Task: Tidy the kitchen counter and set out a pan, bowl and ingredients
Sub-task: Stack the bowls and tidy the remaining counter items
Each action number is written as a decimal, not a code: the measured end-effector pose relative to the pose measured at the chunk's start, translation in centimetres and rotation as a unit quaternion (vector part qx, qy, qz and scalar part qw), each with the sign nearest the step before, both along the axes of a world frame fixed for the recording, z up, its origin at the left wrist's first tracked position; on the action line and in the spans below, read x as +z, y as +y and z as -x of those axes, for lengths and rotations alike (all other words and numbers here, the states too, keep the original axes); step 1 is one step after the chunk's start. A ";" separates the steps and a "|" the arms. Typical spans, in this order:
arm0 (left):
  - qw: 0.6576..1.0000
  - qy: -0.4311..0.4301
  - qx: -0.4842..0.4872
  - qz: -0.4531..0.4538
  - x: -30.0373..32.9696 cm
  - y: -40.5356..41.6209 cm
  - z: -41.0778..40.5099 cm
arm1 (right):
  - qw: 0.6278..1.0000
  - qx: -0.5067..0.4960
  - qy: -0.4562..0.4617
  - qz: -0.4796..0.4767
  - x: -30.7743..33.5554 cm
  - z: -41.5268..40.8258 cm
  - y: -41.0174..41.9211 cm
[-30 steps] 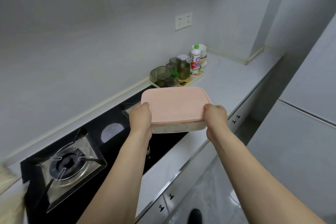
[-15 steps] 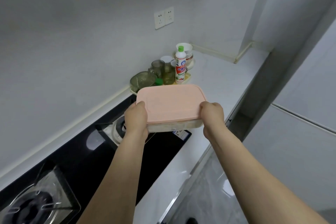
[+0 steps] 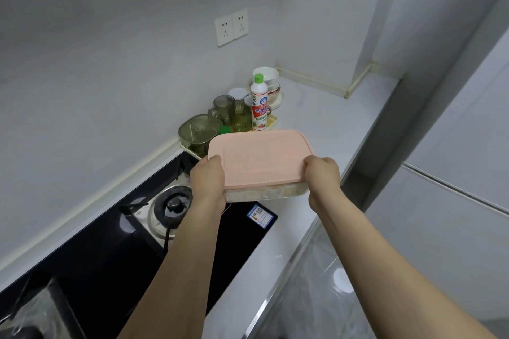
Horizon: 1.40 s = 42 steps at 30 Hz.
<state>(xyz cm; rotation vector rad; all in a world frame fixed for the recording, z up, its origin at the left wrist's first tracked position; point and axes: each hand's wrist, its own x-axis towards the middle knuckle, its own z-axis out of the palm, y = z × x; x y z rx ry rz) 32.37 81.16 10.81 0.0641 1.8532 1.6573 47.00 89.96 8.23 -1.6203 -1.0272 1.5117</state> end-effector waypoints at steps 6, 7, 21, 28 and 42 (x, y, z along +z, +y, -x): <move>1.000 0.007 -0.026 0.010 0.2 4.1 -1.4 | 1.000 -0.018 0.010 0.000 0.2 -1.9 3.3; 0.999 0.010 -0.030 0.005 0.2 4.9 -1.7 | 1.000 -0.022 0.012 0.000 0.1 -2.3 4.0; 0.998 0.043 -0.037 0.041 -1.2 21.7 -6.5 | 1.000 -0.008 0.011 0.022 -0.4 -7.5 20.3; 0.992 0.098 -0.057 0.058 -1.3 30.0 -8.3 | 0.998 0.005 0.003 0.063 -0.2 -10.1 28.4; 0.969 0.172 -0.138 0.108 -1.6 40.9 -7.2 | 0.997 -0.009 0.007 0.079 -0.9 -9.4 38.5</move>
